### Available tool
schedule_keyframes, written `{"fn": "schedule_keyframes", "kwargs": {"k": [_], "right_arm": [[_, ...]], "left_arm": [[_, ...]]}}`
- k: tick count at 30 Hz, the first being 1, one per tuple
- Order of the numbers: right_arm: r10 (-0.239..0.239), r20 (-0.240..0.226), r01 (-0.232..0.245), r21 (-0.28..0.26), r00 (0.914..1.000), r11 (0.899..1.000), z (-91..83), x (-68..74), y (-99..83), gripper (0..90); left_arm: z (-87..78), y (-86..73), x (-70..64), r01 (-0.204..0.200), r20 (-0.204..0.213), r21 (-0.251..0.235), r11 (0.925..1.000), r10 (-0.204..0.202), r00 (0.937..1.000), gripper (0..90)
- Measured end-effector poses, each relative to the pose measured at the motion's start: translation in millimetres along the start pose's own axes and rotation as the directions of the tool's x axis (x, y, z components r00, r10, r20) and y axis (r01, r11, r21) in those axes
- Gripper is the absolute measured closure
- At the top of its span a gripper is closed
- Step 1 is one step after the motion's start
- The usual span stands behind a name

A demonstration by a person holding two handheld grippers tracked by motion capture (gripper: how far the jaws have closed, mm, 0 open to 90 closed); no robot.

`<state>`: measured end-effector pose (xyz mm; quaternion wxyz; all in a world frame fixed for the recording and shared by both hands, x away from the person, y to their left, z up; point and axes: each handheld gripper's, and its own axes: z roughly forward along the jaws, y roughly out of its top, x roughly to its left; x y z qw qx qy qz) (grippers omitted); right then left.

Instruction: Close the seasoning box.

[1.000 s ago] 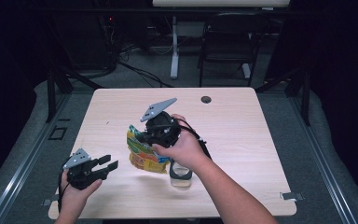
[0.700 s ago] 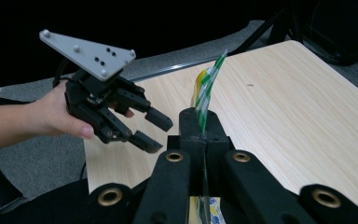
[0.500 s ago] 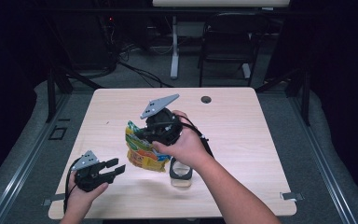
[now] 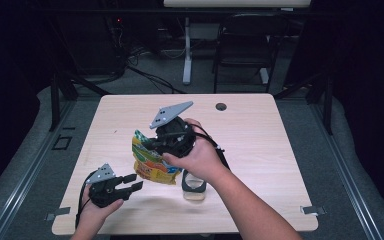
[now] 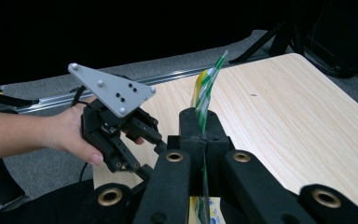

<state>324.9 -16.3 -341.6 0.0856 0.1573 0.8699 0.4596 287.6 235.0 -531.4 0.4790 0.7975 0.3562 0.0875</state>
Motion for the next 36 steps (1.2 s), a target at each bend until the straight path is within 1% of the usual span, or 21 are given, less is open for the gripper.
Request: {"fn": "schedule_keyframes", "kwargs": {"k": [1, 4, 5, 7, 9, 10, 14, 19, 22, 26, 27, 30, 32, 33, 36], "right_arm": [[-0.001, -0.001, 0.001, 0.002, 1.0, 1.0, 0.0, 0.8, 0.2, 90.0], [-0.008, -0.005, 0.008, 0.0, 1.0, 1.0, -0.2, 3.3, 0.9, 90.0], [-0.008, -0.008, 0.008, -0.002, 0.9999, 1.0, -0.4, 3.9, 1.0, 90.0], [-0.012, -0.011, 0.012, -0.009, 0.9999, 1.0, -1.0, 5.3, 1.7, 90.0], [-0.014, -0.013, 0.014, -0.008, 0.9998, 1.0, -1.5, 6.7, 2.5, 90.0], [-0.017, -0.015, 0.016, -0.013, 0.9998, 1.0, -1.3, 7.4, 2.9, 90.0], [-0.023, -0.015, 0.023, -0.015, 0.9996, 1.0, -1.3, 9.0, 4.2, 90.0], [-0.032, -0.022, 0.031, -0.018, 0.9993, 0.999, -1.0, 10.2, 5.5, 90.0], [-0.037, -0.029, 0.036, -0.026, 0.9989, 0.999, -1.6, 10.9, 6.5, 90.0], [-0.038, -0.031, 0.037, -0.037, 0.9988, 0.999, -2.8, 11.0, 7.1, 90.0], [-0.038, -0.031, 0.037, -0.037, 0.9988, 0.999, -2.9, 11.1, 7.2, 90.0], [-0.04, -0.025, 0.039, -0.036, 0.9989, 0.999, -2.5, 11.9, 7.4, 90.0], [-0.04, -0.027, 0.039, -0.041, 0.9988, 0.998, -2.4, 11.9, 7.6, 90.0], [-0.04, -0.027, 0.039, -0.043, 0.9988, 0.998, -2.7, 12.0, 7.9, 90.0], [-0.045, -0.032, 0.043, -0.057, 0.9984, 0.997, -4.0, 12.0, 8.8, 90.0]], "left_arm": [[1.8, 0.0, -0.2, -0.011, 0.008, 0.0, 0.9999, 0.011, 0.9999, 56.9], [3.8, 0.5, -0.2, -0.013, 0.015, 0.005, 0.9999, 0.013, 0.9998, 57.0], [4.2, 0.3, -0.3, 0.004, 0.026, 0.001, 1.0, -0.004, 0.9996, 57.0], [4.7, -0.3, 0.3, 0.013, 0.042, -0.015, 0.9998, -0.012, 0.999, 56.9], [3.9, -0.2, 1.2, 0.018, 0.056, -0.015, 0.9997, -0.017, 0.9983, 56.7], [4.1, -0.3, 1.1, 0.019, 0.059, -0.022, 0.9996, -0.018, 0.9981, 56.4], [3.3, -0.1, 0.1, 0.004, 0.066, -0.035, 0.9994, -0.002, 0.9978, 54.5], [2.4, 0.3, 0.6, 0.009, 0.091, -0.045, 0.9989, -0.005, 0.9959, 53.9], [2.2, 0.2, 0.0, 0.009, 0.098, -0.06, 0.9982, -0.003, 0.9951, 53.6], [1.5, 0.5, -0.3, 0.006, 0.104, -0.068, 0.9977, 0.001, 0.9946, 52.1], [1.0, 0.8, -0.1, 0.003, 0.1, -0.062, 0.9981, 0.003, 0.995, 51.5], [1.4, 0.4, -1.4, 0.009, 0.084, -0.074, 0.9972, -0.002, 0.9965, 49.7], [1.6, -0.1, -2.1, 0.012, 0.092, -0.081, 0.9967, -0.004, 0.9958, 49.4], [2.2, -0.5, -2.7, 0.009, 0.099, -0.092, 0.9957, 0.0, 0.9951, 49.3], [2.7, -0.9, -4.3, -0.001, 0.104, -0.103, 0.9947, 0.012, 0.9945, 48.2]]}}
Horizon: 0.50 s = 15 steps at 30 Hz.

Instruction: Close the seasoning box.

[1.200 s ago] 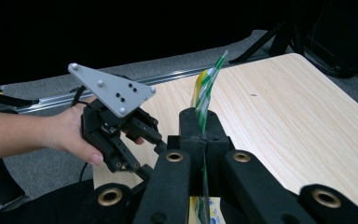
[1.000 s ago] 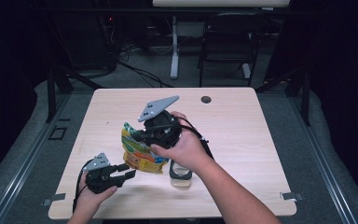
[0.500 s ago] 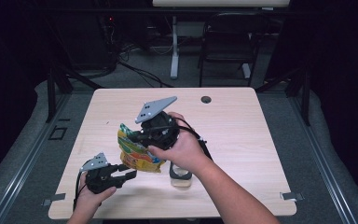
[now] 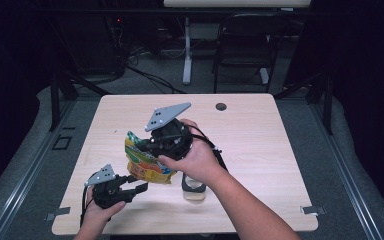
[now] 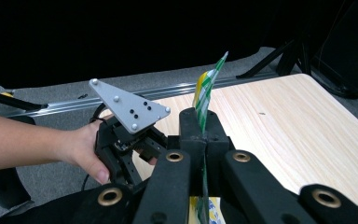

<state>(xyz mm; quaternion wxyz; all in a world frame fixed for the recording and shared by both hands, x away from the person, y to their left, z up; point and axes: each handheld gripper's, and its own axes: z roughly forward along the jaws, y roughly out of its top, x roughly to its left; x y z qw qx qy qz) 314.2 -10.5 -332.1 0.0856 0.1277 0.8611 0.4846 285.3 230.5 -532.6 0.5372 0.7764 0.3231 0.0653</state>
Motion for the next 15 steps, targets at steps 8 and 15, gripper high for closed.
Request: {"fn": "schedule_keyframes", "kwargs": {"k": [8, 15], "right_arm": [[-0.004, -0.004, 0.004, -0.013, 1.0, 1.0, -3.0, -0.8, 0.9, 90.0], [0.002, -0.009, -0.002, -0.031, 1.0, 1.0, -3.0, -3.0, -0.1, 90.0]], "left_arm": [[-3.1, -1.0, 2.5, 0.021, 0.032, -0.045, 0.9988, -0.02, 0.9993, 48.3], [-11.5, -1.8, 9.2, 0.062, 0.04, -0.088, 0.9942, -0.059, 0.9975, 51.2]]}}
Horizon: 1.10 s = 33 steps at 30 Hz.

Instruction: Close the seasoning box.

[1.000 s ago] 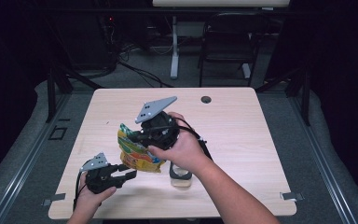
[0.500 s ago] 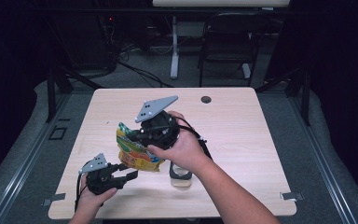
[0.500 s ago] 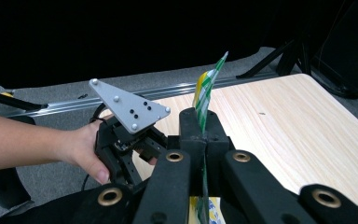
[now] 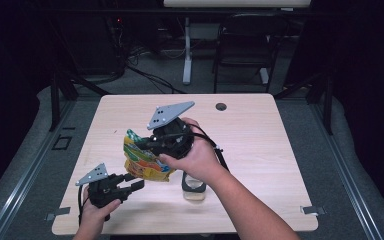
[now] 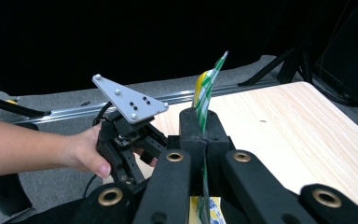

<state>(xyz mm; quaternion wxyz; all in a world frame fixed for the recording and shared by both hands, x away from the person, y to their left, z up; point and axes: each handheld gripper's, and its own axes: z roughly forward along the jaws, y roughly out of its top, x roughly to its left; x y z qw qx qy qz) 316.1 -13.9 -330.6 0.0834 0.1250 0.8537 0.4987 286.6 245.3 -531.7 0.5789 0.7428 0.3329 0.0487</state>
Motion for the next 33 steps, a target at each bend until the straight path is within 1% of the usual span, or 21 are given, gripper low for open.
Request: {"fn": "schedule_keyframes", "kwargs": {"k": [2, 3, 5, 7, 10, 11, 13, 16, 18, 21, 22, 27, 29, 33], "right_arm": [[0.005, 0.001, -0.005, -0.006, 1.0, 1.0, -0.1, -1.5, -0.7, 90.0], [0.008, -0.001, -0.008, -0.01, 1.0, 1.0, -0.3, -2.6, -1.0, 90.0], [0.014, -0.004, -0.014, -0.018, 0.9999, 1.0, -0.6, -3.6, -1.2, 90.0], [0.014, -0.005, -0.014, -0.018, 0.9999, 1.0, -0.7, -3.6, -0.8, 90.0], [0.01, -0.004, -0.01, -0.017, 0.9999, 1.0, 0.3, -2.8, -0.3, 90.0], [0.011, -0.003, -0.011, -0.016, 0.9999, 1.0, 0.9, -2.3, -0.3, 90.0], [0.008, -0.001, -0.008, -0.009, 1.0, 1.0, 1.4, -2.1, -0.2, 90.0], [0.007, -0.002, -0.007, -0.009, 1.0, 1.0, 1.5, -1.9, -0.2, 90.0], [0.008, -0.005, -0.008, -0.01, 1.0, 1.0, 1.2, -1.9, -0.1, 90.0], [0.009, -0.012, -0.009, -0.012, 0.9999, 1.0, 1.0, -2.1, 0.0, 90.0], [0.008, -0.015, -0.008, -0.01, 0.9999, 1.0, 1.1, -1.9, 0.0, 90.0], [0.002, -0.027, -0.003, -0.008, 0.9996, 1.0, 2.2, -0.6, 0.2, 90.0], [0.0, -0.029, 0.0, -0.008, 0.9996, 1.0, 2.5, 0.0, 0.5, 90.0], [-0.003, -0.034, 0.003, -0.01, 0.9994, 1.0, 3.1, 0.7, 0.9, 90.0]], "left_arm": [[-1.4, 0.2, 0.9, -0.001, 0.006, 0.002, 1.0, 0.001, 1.0, 51.3], [-1.7, -0.3, 1.4, 0.008, 0.01, -0.021, 0.9998, -0.008, 0.9999, 51.3], [-2.0, -0.5, 2.7, 0.028, 0.033, -0.037, 0.9989, -0.027, 0.9991, 51.1], [-1.6, -1.0, 3.7, 0.036, 0.037, -0.042, 0.9984, -0.035, 0.9987, 51.0], [-0.2, -1.6, 4.3, 0.03, 0.027, -0.043, 0.9986, -0.029, 0.9992, 50.7], [-0.1, -1.6, 4.8, 0.029, 0.032, -0.037, 0.9989, -0.028, 0.9991, 50.2], [2.3, -2.6, 4.0, 0.032, 0.036, -0.043, 0.9986, -0.03, 0.9989, 47.6], [3.4, -2.8, 3.9, 0.021, 0.046, -0.033, 0.9992, -0.02, 0.9988, 46.7], [5.1, -3.0, 4.6, 0.023, 0.065, -0.031, 0.9992, -0.021, 0.9976, 45.2], [7.1, -3.5, 4.9, 0.024, 0.078, -0.031, 0.9992, -0.021, 0.9968, 43.0], [8.0, -3.5, 4.7, 0.01, 0.076, -0.026, 0.9996, -0.008, 0.9971, 43.0], [11.2, -3.1, 4.1, 0.0, 0.101, -0.011, 0.9999, 0.001, 0.9949, 39.2], [12.3, -3.1, 3.6, -0.01, 0.101, -0.002, 1.0, 0.01, 0.9949, 38.4], [13.5, -2.6, 1.8, -0.021, 0.104, -0.004, 0.9998, 0.022, 0.9943, 38.4]]}}
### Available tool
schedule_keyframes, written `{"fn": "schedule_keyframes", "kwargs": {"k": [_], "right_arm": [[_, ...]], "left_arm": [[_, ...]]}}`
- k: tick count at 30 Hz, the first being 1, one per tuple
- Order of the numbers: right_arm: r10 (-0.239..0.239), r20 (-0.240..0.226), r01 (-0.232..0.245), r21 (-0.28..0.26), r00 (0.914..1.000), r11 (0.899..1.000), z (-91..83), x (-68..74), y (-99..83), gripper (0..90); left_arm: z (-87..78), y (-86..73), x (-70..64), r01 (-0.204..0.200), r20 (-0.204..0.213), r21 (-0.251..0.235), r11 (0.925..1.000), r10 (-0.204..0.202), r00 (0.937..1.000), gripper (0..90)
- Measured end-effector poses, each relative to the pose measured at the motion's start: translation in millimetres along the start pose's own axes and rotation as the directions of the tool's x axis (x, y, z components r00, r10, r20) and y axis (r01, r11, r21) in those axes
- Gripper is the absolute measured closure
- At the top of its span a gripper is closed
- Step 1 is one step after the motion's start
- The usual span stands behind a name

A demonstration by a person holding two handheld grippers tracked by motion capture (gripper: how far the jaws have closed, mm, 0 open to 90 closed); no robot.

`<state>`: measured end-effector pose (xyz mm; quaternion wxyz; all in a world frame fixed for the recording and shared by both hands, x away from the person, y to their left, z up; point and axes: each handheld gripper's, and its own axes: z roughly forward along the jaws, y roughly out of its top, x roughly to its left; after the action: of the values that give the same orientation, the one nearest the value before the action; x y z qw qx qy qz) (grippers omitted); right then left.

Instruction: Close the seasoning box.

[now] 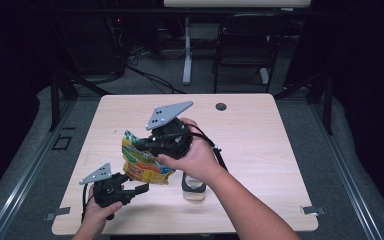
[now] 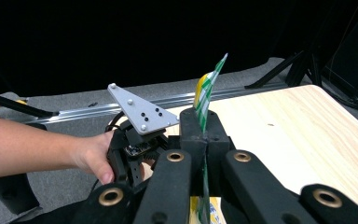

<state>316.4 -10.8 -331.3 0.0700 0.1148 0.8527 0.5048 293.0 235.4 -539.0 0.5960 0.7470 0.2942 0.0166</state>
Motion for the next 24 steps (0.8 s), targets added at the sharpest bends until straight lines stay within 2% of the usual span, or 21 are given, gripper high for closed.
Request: {"fn": "schedule_keyframes", "kwargs": {"k": [3, 8, 16, 24], "right_arm": [[-0.001, -0.004, 0.001, 0.001, 1.0, 1.0, 1.1, 0.7, 0.1, 90.0], [-0.004, 0.024, 0.004, 0.003, 0.9997, 1.0, 1.8, 0.4, -1.1, 90.0], [0.024, 0.034, -0.023, -0.011, 0.9991, 1.0, -1.3, -7.7, -7.6, 90.0], [0.008, 0.048, -0.008, 0.004, 0.9988, 1.0, -3.9, -10.9, -11.1, 90.0]], "left_arm": [[-0.2, 0.3, -0.4, 0.0, -0.005, 0.001, 1.0, 0.0, 1.0, 38.3], [-3.8, 0.7, 0.0, 0.002, -0.02, 0.0, 1.0, -0.002, 0.9998, 39.9], [-9.0, 1.8, -0.4, 0.003, -0.036, -0.004, 1.0, -0.003, 0.9993, 43.4], [-12.4, 2.3, -0.4, 0.004, -0.044, -0.008, 1.0, -0.004, 0.999, 46.0]]}}
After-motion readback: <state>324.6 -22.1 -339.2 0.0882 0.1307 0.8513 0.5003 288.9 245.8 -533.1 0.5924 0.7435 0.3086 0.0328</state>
